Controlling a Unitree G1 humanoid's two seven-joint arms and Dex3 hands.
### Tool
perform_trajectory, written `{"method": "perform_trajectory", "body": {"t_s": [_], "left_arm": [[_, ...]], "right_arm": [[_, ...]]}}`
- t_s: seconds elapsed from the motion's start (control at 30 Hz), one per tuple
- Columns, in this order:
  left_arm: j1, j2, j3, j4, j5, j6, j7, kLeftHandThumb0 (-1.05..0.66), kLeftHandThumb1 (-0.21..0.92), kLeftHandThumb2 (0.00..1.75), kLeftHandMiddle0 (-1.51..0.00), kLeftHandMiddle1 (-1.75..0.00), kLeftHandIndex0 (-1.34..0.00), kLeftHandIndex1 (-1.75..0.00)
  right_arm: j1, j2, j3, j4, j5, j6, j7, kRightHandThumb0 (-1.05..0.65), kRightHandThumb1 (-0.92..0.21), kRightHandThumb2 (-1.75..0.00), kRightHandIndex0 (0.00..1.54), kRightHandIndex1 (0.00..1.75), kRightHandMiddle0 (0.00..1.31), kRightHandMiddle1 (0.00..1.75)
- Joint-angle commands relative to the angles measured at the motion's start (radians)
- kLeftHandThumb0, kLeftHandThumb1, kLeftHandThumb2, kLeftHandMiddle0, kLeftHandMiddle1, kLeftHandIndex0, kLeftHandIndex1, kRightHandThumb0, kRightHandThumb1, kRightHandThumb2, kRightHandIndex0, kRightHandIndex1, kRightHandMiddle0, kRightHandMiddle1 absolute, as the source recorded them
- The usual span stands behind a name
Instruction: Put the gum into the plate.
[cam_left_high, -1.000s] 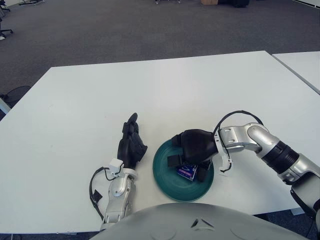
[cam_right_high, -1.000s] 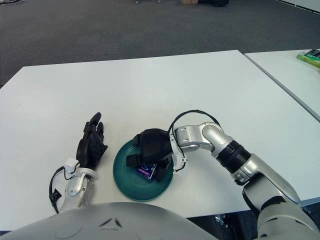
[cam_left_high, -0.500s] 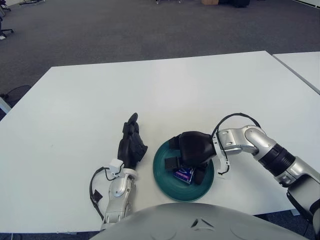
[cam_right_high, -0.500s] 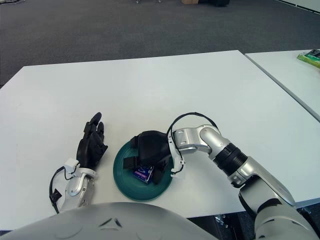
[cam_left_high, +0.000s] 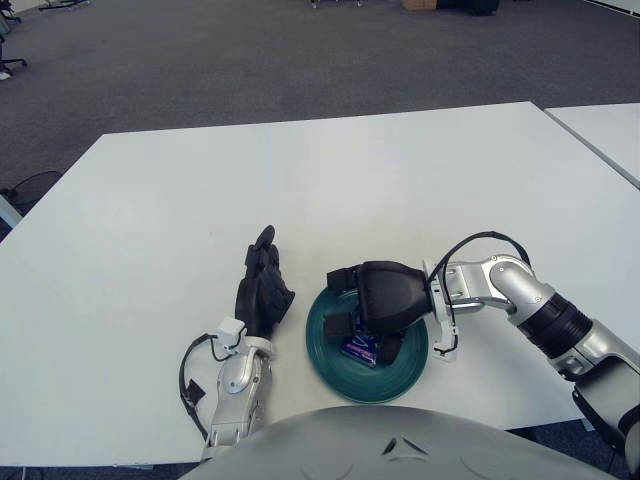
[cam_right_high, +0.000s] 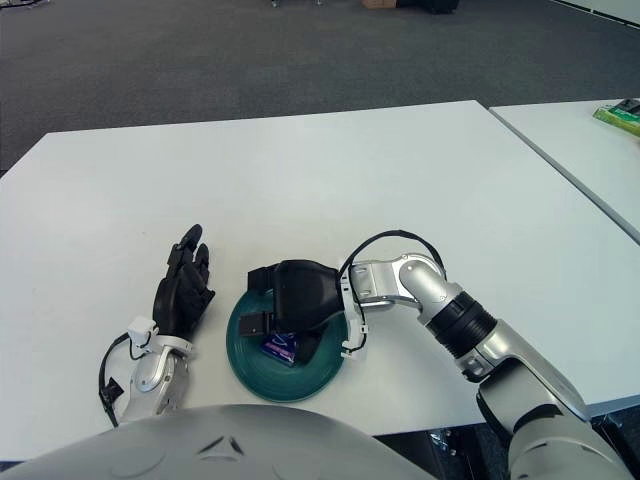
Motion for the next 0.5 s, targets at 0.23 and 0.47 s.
{"method": "perform_trajectory", "body": {"t_s": [0.23, 0.47], "left_arm": [[-0.007, -0.019, 0.004, 0.033, -0.009, 0.032, -0.009, -0.98, 0.92, 0.98, -0.04, 0.0, 0.0, -0.3], [-0.005, -0.013, 0.002, 0.031, 0.008, 0.034, -0.004, -0.98, 0.92, 0.99, -0.05, 0.0, 0.0, -0.27]], "right_arm": [[-0.022, -0.015, -0.005, -0.001, 0.062, 0.005, 0.127, -0.96, -0.92, -0.94, 0.26, 0.05, 0.0, 0.19], [0.015, -0.021, -0.03, -0.037, 0.053, 0.038, 0.138, -0.97, -0.92, -0.93, 0.16, 0.0, 0.0, 0.05]]}}
